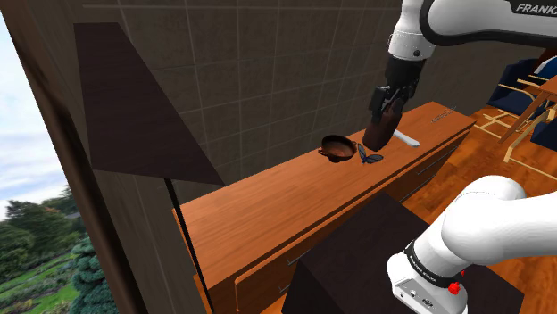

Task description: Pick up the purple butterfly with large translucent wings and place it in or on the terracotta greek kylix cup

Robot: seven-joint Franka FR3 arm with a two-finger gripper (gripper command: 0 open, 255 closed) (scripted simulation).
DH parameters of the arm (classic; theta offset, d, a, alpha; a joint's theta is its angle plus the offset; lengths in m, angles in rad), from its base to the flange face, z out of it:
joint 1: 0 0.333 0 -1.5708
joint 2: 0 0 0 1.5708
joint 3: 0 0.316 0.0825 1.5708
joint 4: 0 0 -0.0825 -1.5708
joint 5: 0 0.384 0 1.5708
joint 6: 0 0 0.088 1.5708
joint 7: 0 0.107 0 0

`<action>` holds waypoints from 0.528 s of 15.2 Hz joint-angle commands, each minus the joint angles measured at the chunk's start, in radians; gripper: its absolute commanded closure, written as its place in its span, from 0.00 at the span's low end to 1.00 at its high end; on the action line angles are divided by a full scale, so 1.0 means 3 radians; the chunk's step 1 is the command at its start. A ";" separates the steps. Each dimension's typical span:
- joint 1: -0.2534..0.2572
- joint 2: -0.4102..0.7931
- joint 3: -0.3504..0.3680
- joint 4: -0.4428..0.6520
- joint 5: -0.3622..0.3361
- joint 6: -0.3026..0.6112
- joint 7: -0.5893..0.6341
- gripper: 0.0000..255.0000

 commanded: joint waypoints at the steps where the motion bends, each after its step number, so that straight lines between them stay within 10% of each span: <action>1: 0.0000 0.0000 0.0000 0.0000 0.0000 0.0000 0.0000 0.00; 8: -0.0136 0.0242 -0.0397 -0.0382 -0.0315 0.0663 -0.0407 0.00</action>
